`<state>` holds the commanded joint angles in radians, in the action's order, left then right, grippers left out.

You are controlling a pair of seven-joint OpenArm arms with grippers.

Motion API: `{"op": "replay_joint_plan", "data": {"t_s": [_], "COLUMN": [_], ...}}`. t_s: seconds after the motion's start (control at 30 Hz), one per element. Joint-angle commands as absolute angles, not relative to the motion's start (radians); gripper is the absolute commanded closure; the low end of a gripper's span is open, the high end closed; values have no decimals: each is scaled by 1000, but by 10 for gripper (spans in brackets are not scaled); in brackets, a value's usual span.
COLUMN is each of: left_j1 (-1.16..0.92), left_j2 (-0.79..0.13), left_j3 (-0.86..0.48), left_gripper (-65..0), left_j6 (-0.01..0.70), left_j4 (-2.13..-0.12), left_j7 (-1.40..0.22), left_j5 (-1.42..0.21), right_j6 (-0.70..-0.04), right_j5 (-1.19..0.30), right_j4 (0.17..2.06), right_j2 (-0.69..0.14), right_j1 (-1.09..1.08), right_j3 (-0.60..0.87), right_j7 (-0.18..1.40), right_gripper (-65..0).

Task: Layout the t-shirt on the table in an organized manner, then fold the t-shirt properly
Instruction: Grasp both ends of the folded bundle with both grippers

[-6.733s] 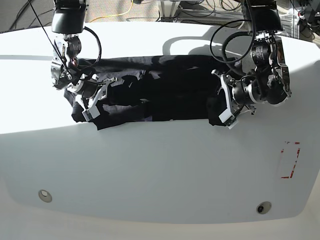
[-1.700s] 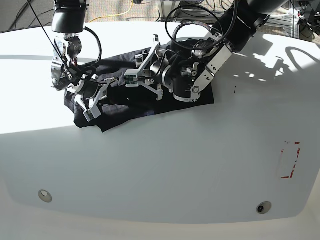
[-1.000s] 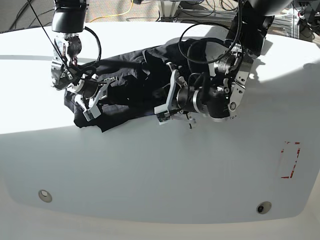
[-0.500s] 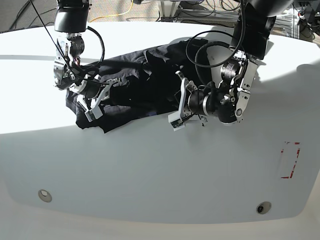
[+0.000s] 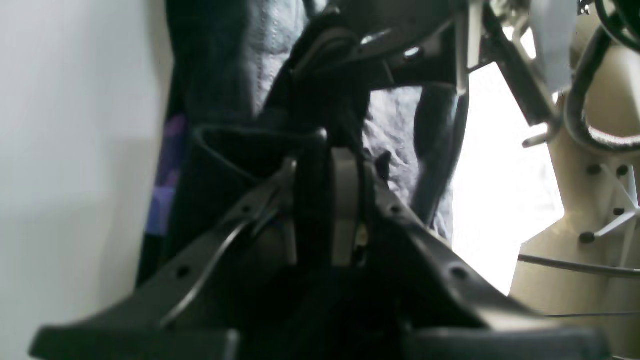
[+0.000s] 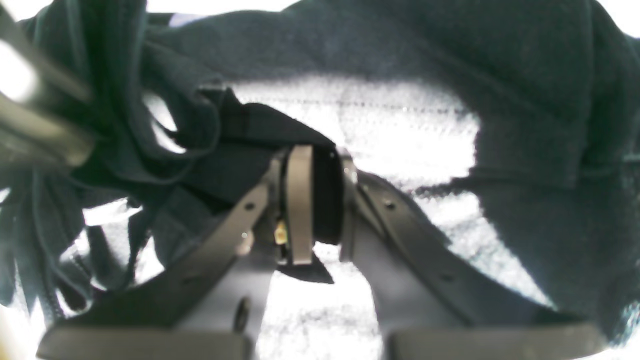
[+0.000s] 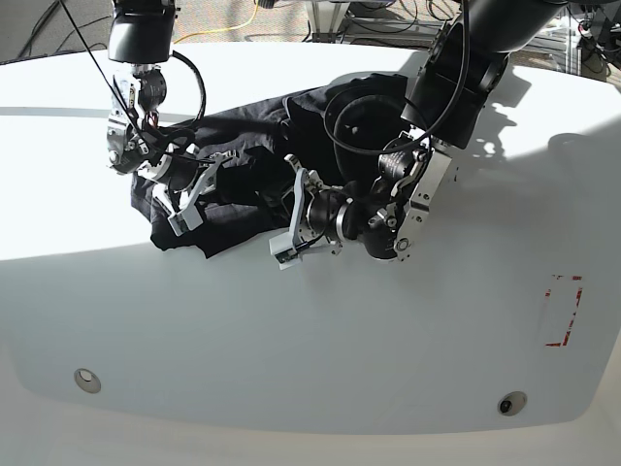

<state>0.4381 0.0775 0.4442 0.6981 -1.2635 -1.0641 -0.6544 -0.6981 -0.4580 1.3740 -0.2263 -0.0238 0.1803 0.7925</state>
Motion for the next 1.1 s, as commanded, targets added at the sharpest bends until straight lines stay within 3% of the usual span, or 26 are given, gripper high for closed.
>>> {"op": "replay_joint_plan", "data": {"t_s": [0.17,0.4,0.77,1.1], "left_j1": [430,277,33,-36], "left_j2": [67,-31,-251,-309], "left_j3": [421,306,180,157], "left_gripper": [-81,-81,-81,-81], "left_j6": [698,698,698,698], "left_j4": [-1442,-1696,-1808,-1762], "left_j7": [-1070,-1158,-1159,-1156], "left_j5": [-656,-730,-783,-719], "right_j6": [-698,-698,-698,-698], "right_j5": [-458,-458,-458,-458], "right_j4": [1374,1376,1376,1376], "right_j2": [-228,-223,-223,-222], "right_j1": [-25,-30,-31,-25], "right_j3": [183,183,183,183], "right_j7": [792,792,792,792], "right_gripper": [-70,-70,-70,-71]}}
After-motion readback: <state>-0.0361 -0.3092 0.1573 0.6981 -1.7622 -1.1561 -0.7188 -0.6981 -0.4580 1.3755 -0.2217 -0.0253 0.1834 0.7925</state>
